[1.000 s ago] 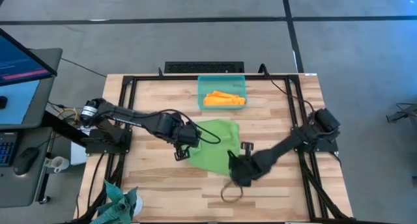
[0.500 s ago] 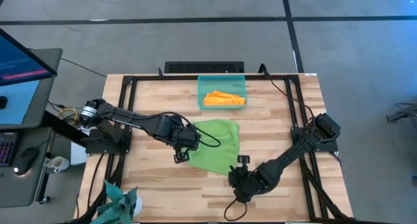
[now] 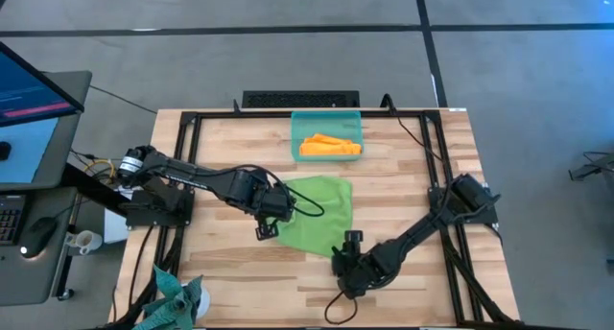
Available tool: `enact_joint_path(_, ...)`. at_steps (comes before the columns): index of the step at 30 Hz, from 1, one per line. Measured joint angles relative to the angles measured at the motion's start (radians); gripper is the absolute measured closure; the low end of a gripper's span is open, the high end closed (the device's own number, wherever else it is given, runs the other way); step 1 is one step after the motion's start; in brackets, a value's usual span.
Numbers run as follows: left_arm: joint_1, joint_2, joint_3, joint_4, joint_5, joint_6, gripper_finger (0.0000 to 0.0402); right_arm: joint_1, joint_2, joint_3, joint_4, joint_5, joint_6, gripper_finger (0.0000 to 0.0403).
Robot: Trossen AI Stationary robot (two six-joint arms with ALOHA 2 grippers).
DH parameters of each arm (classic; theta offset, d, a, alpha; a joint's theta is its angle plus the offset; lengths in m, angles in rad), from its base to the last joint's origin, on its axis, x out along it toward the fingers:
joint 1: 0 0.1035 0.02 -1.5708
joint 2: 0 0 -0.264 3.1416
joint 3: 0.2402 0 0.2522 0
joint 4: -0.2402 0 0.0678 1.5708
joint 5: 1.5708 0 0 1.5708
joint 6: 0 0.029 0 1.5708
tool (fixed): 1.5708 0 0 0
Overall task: Roll microfiber towels into tight, uniform cylinder then place into a basket
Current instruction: Fold the green microfiber towel
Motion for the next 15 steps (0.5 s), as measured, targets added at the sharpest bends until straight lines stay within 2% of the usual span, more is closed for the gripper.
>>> enact_joint_path(5, 0.000, 0.000, 0.000, 0.000, 0.000, 0.000, 0.0401, -0.023, 0.001, 0.001, -0.028, -0.011, 0.058, 0.0185)
enact_joint_path(15, 0.000, 0.000, 0.000, 0.000, 0.000, 0.000, 0.0401, -0.090, 0.016, 0.000, -0.037, -0.034, 0.084, 0.0292)
